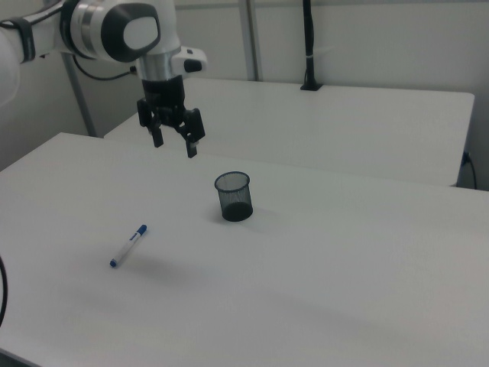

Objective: Remove the marker

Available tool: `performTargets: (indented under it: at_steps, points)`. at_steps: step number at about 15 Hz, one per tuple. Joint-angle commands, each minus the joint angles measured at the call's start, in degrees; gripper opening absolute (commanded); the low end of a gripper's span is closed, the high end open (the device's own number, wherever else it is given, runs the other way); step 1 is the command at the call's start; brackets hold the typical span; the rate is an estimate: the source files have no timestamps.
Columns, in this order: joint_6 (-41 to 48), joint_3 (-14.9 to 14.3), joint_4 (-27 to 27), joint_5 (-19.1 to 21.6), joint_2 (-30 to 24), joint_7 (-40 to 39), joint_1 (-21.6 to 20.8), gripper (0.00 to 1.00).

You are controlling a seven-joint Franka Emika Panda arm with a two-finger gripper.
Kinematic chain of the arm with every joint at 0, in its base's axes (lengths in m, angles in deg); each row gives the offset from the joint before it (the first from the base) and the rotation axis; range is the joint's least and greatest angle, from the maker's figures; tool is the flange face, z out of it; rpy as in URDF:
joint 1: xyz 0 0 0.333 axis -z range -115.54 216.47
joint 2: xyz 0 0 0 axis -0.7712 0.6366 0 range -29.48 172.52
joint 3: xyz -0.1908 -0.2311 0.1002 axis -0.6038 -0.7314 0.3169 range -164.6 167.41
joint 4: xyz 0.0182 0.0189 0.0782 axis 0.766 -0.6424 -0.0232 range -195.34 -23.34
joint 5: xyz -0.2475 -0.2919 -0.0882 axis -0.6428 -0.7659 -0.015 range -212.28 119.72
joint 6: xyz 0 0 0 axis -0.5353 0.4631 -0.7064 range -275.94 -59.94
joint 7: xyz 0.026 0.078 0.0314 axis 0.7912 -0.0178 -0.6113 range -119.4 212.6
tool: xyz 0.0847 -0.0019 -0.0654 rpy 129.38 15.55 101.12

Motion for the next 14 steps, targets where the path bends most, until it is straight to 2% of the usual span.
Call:
performTargets:
  at_steps: [1, 14]
  points:
    - [0.9, 0.88, -2.33, -0.6, -4.17, -0.47, 3.2, 1.0]
    - [0.82, 0.18, -1.53, -1.04, -3.73, -0.47, 3.91, 1.0]
